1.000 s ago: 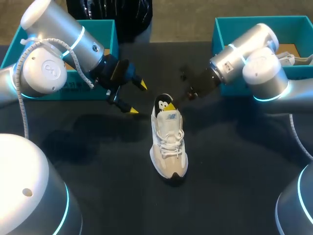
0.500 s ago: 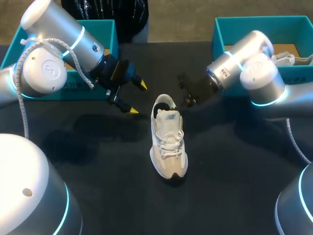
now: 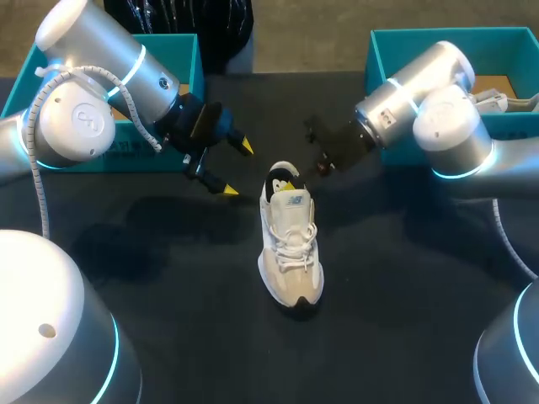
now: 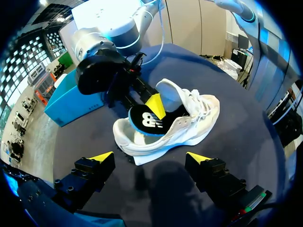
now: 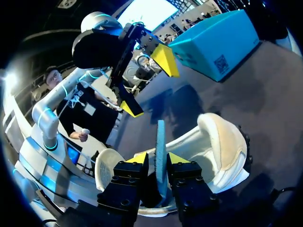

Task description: Take the shoe out of the shoebox, open the shoe tongue, remove and reinsert the insole, then place the shoe into the shoebox

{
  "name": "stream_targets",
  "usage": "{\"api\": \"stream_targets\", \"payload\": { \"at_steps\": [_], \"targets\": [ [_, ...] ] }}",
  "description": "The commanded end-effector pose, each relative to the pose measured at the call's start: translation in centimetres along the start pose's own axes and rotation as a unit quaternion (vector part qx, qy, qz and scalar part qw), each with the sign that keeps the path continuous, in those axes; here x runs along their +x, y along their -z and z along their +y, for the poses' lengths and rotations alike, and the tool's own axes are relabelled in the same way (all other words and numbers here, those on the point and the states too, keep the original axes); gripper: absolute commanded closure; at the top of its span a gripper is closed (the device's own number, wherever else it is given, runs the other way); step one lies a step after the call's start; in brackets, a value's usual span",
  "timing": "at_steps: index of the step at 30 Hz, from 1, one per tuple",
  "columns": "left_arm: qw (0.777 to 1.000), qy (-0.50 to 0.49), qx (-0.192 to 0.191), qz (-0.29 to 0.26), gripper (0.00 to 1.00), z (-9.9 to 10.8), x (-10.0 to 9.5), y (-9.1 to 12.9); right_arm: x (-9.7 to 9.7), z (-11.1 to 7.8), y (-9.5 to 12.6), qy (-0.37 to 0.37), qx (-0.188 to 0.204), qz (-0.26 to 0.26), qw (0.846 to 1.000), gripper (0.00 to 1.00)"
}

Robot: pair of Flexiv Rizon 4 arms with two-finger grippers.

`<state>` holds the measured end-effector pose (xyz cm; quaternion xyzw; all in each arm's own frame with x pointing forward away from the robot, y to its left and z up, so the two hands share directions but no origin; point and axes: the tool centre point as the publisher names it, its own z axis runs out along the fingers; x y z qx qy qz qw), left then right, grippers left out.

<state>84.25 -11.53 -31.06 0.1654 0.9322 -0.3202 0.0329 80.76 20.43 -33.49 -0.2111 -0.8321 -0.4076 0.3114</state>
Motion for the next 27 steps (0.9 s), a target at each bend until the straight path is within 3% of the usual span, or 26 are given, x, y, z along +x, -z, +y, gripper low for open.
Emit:
{"api": "stream_targets", "payload": {
  "at_steps": [1, 9, 21, 27],
  "targets": [
    [1.000, 0.000, -0.002, 0.000, 0.00, 0.0, 0.1, 0.0, 0.6, 0.3, 0.2, 0.001, 0.004, -0.006, 1.000, 0.68],
    [1.000, 0.000, -0.002, 0.000, 0.00, 0.0, 0.1, 0.0, 0.9, 1.2, 1.0, 0.016, 0.003, -0.025, 1.000, 0.60],
    [1.000, 0.000, -0.002, 0.000, 0.00, 0.0, 0.1, 0.0, 1.0, 3.4, 2.3, 0.047, 0.002, -0.043, 0.998, 0.60],
    [1.000, 0.000, -0.002, 0.000, 0.00, 0.0, 0.1, 0.0, -0.1, 4.6, 3.2, 0.068, -0.024, -0.053, 0.996, 0.61]
  ]
}}
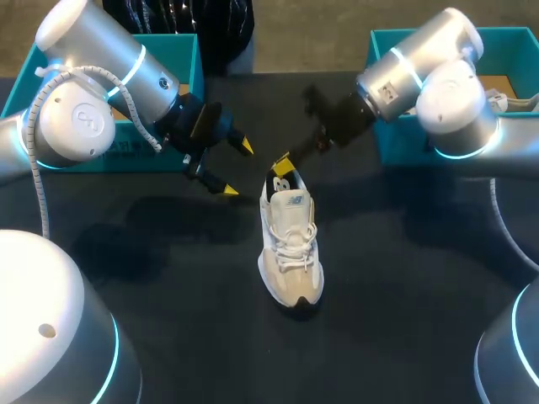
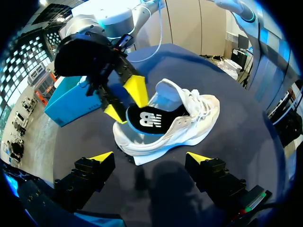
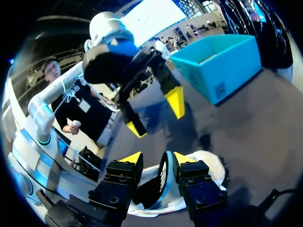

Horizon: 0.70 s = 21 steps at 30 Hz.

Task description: Take the shoe out of the shoebox, open the shoe tongue, remove and reinsert the insole, then place the shoe into the shoebox

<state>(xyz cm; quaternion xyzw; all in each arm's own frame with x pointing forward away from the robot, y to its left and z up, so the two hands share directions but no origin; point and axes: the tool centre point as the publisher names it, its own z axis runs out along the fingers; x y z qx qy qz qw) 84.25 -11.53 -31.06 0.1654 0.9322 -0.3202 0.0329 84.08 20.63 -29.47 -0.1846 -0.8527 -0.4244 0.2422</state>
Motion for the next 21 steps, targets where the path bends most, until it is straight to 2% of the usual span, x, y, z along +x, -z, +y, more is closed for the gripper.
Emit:
{"api": "stream_targets", "payload": {
  "at_steps": [1, 4, 8, 10, 12, 14, 21],
  "targets": [
    [1.000, 0.000, -0.002, 0.000, 0.00, 0.0, 0.1, 0.0, -0.7, 0.4, 0.4, 0.010, -0.016, -0.005, 1.000, 0.62],
    [1.000, 0.000, -0.002, 0.000, 0.00, 0.0, 0.1, 0.0, -1.1, 0.9, 0.7, 0.015, -0.023, -0.013, 1.000, 0.62],
    [1.000, 0.000, -0.002, 0.000, 0.00, 0.0, 0.1, 0.0, -0.9, 0.6, 1.6, 0.008, -0.050, -0.032, 0.998, 0.69],
    [1.000, 0.000, -0.002, 0.000, 0.00, 0.0, 0.1, 0.0, -0.4, 0.3, 2.0, 0.004, -0.065, -0.044, 0.997, 0.78],
    [1.000, 0.000, -0.002, 0.000, 0.00, 0.0, 0.1, 0.0, 0.1, 0.1, 2.4, -0.005, -0.075, -0.053, 0.996, 0.82],
    [1.000, 0.000, -0.002, 0.000, 0.00, 0.0, 0.1, 0.0, 0.5, -0.1, 2.8, -0.011, -0.084, -0.060, 0.995, 1.00],
    [1.000, 0.000, -0.002, 0.000, 0.00, 0.0, 0.1, 0.0, 1.2, -0.4, 4.2, -0.048, -0.102, -0.094, 0.989, 1.00]
  ]
}}
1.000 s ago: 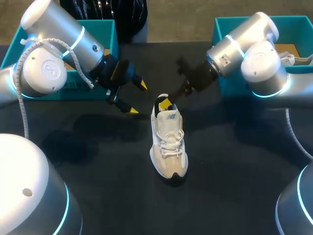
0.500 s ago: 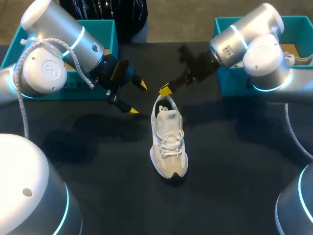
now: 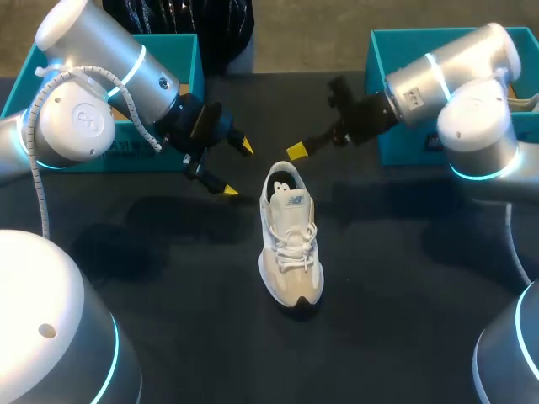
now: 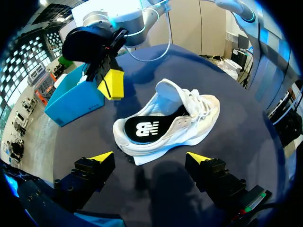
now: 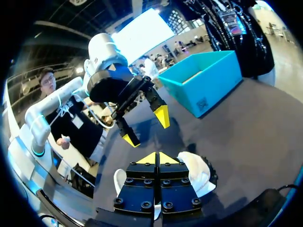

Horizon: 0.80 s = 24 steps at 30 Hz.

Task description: Take the shoe out of the shoebox, open the shoe tongue, remove and reinsert the insole, then place the shoe into the shoebox

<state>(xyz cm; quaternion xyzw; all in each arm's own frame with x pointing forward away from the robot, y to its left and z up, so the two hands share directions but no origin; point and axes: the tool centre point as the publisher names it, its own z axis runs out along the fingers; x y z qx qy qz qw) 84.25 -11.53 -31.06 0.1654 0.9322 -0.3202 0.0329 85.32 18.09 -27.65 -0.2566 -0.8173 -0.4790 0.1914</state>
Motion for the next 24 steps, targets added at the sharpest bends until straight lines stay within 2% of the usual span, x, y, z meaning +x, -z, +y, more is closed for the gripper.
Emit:
{"api": "stream_targets", "payload": {
  "at_steps": [1, 6, 9, 15, 19, 22, 24],
  "targets": [
    [1.000, 0.000, -0.002, 0.000, 0.00, 0.0, 0.1, 0.0, 1.3, -0.7, 1.3, -0.018, -0.015, -0.045, 0.999, 1.00],
    [1.000, 0.000, -0.002, 0.000, 0.00, 0.0, 0.1, 0.0, 1.4, -0.9, 1.4, -0.042, -0.017, -0.065, 0.997, 1.00],
    [1.000, -0.017, -0.013, 0.001, 0.00, -1.0, 0.4, 1.1, 1.4, -1.2, 1.4, -0.052, -0.017, -0.071, 0.996, 1.00],
    [1.000, -0.010, -0.015, 0.009, 0.00, -1.1, 0.6, 3.6, 1.6, -1.7, 1.6, -0.073, -0.012, -0.091, 0.993, 1.00],
    [1.000, -0.003, -0.023, 0.012, 0.00, -0.6, 0.6, 5.2, 1.8, -2.0, 1.9, -0.091, 0.000, -0.117, 0.989, 1.00],
    [0.999, -0.007, -0.027, 0.018, 0.00, 0.6, 0.6, 6.8, 2.1, -1.9, 2.1, -0.105, 0.021, -0.149, 0.983, 1.00],
    [0.999, -0.001, -0.032, 0.020, 0.00, 1.7, 0.4, 7.9, 2.3, -1.7, 2.1, -0.098, 0.009, -0.149, 0.984, 1.00]
  ]
}}
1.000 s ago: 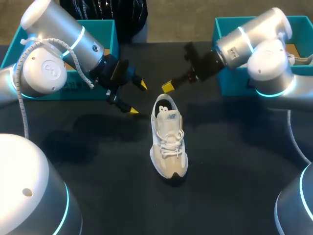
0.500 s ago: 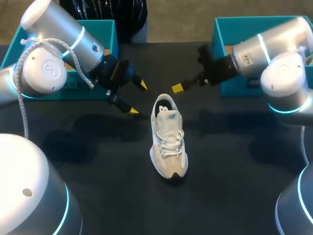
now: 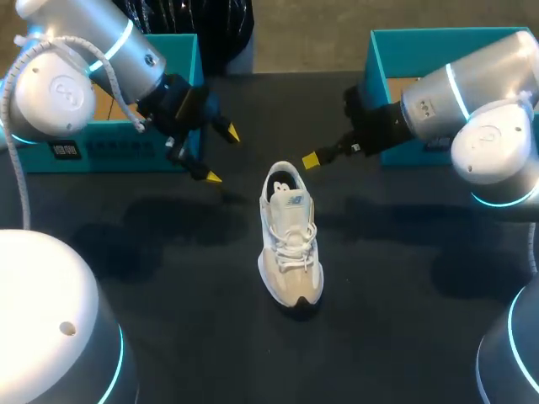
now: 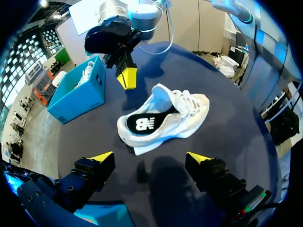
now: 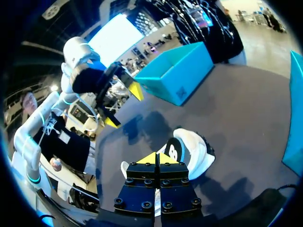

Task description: Take the shoe out of the shoebox, open the shoe tongue, remove and reinsert the insole, then place the shoe into the shoebox

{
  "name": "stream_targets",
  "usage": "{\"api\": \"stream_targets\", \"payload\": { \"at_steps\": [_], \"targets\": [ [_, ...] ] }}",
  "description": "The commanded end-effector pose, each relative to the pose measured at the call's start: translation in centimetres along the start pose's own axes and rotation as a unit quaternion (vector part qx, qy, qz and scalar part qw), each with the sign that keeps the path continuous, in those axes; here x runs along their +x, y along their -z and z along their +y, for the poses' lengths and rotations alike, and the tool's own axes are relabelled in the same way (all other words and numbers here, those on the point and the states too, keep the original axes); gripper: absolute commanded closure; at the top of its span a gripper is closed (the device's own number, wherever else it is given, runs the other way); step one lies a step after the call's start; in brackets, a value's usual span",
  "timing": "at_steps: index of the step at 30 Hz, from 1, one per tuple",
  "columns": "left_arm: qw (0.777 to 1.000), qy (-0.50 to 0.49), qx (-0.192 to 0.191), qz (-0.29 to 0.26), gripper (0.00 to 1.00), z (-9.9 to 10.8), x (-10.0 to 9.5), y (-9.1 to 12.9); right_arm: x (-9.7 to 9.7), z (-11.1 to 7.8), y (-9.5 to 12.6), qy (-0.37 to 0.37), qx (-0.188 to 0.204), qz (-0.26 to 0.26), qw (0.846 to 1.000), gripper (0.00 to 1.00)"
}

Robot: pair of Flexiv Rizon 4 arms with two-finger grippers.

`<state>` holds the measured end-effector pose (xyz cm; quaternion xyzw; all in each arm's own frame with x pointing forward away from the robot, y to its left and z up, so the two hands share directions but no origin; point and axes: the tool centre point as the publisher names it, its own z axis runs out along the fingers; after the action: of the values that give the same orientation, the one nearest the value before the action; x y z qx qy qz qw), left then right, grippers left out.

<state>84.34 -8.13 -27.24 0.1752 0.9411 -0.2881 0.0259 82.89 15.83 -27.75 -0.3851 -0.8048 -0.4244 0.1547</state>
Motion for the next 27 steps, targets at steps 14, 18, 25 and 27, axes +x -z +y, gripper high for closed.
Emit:
{"api": "stream_targets", "payload": {
  "at_steps": [14, 18, 25, 27],
  "targets": [
    [0.998, 0.044, -0.037, -0.035, 0.00, 7.8, 0.0, 10.2, 1.0, 0.5, 0.5, 0.003, -0.001, -0.046, 0.999, 1.00],
    [0.996, 0.048, -0.053, -0.049, 0.00, 9.1, 0.0, 11.7, 1.0, 0.5, 0.5, 0.003, -0.001, -0.046, 0.999, 1.00],
    [0.994, 0.068, -0.061, -0.067, 0.00, 10.9, 0.0, 13.9, 0.9, 1.0, -0.6, -0.042, 0.051, -0.166, 0.984, 1.00],
    [0.993, 0.069, -0.063, -0.068, 0.00, 11.2, -0.1, 14.2, 0.9, 1.2, -1.0, -0.047, 0.052, -0.184, 0.980, 1.00]
  ]
}}
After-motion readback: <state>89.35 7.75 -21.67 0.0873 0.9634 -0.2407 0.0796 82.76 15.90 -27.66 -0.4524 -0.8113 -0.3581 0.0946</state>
